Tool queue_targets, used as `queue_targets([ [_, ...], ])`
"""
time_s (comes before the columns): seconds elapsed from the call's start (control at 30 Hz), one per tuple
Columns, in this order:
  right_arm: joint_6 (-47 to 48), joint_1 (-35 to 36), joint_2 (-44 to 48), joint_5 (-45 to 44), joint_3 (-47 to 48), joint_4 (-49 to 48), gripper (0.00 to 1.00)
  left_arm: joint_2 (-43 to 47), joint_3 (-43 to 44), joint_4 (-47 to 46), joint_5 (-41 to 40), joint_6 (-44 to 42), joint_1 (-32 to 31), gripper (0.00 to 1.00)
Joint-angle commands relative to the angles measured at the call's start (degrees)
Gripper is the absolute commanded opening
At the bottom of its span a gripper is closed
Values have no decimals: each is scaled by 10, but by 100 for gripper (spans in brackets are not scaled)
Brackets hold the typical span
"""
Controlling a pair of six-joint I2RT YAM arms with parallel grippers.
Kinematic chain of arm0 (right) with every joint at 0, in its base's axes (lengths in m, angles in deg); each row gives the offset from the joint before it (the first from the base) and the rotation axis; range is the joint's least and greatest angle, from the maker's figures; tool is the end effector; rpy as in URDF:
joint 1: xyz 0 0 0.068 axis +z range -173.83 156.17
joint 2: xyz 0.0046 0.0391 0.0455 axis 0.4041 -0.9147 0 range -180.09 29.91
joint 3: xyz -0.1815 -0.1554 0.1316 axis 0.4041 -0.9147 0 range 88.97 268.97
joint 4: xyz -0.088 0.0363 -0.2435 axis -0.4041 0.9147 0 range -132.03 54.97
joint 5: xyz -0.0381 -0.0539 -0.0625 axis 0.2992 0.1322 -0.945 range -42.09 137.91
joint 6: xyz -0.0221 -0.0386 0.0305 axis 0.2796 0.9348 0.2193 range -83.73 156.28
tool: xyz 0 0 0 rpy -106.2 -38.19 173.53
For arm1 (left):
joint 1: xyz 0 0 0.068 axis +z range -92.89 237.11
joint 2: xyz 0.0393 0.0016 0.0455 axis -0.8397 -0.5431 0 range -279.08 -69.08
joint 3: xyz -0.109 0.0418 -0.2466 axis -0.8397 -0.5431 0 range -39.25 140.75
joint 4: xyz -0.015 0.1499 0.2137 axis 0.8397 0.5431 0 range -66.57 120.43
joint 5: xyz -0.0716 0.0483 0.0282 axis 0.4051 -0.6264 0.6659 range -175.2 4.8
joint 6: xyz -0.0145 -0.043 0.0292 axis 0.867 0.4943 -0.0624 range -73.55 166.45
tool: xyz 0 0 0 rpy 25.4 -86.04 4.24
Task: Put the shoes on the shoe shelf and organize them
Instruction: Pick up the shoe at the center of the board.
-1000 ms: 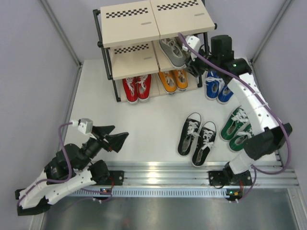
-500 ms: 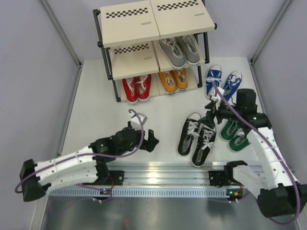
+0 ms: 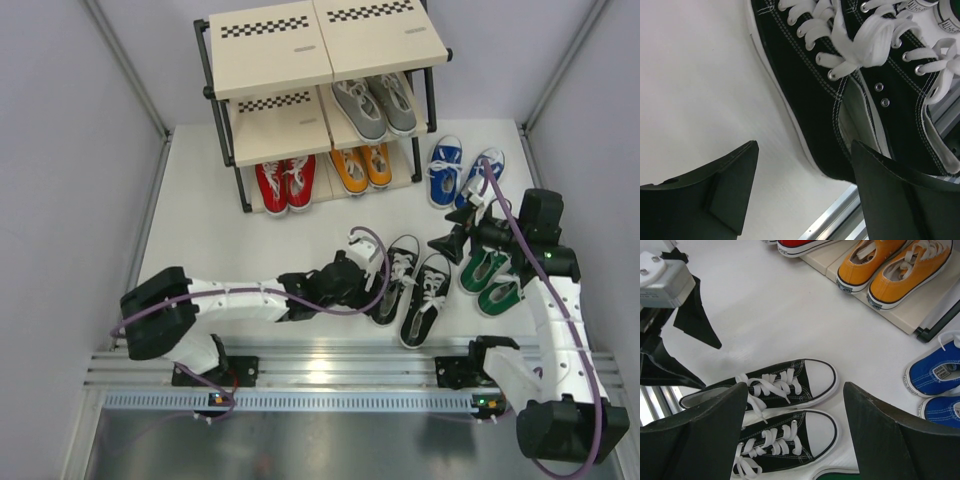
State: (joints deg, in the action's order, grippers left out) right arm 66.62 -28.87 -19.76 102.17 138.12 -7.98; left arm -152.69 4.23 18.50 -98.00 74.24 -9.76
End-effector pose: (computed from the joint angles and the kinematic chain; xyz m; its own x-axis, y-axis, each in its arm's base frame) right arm 0.1746 0.0136 0.3187 -0.1772 -0.2806 -0.9433 -0.8159 0.5778 -0.0186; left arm 0.1272 -0.2778 0.2012 -0.5853 0.2127 -0.7824 0.6248 0.7334 -0.2681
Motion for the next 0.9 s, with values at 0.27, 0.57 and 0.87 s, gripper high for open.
queue_targets([
  [0.27,1,-8,-1,32,-2,-21,77,-114,79,-78,-70,13,-22,69],
  [0.57,2,-9,-2,32,-4,-23,77,-190,114,-79,-174,-28,-72,50],
  [0.87,4,-14,-1,33,-4,-21,77,-144,101,-87,-202,-54,-80,0],
])
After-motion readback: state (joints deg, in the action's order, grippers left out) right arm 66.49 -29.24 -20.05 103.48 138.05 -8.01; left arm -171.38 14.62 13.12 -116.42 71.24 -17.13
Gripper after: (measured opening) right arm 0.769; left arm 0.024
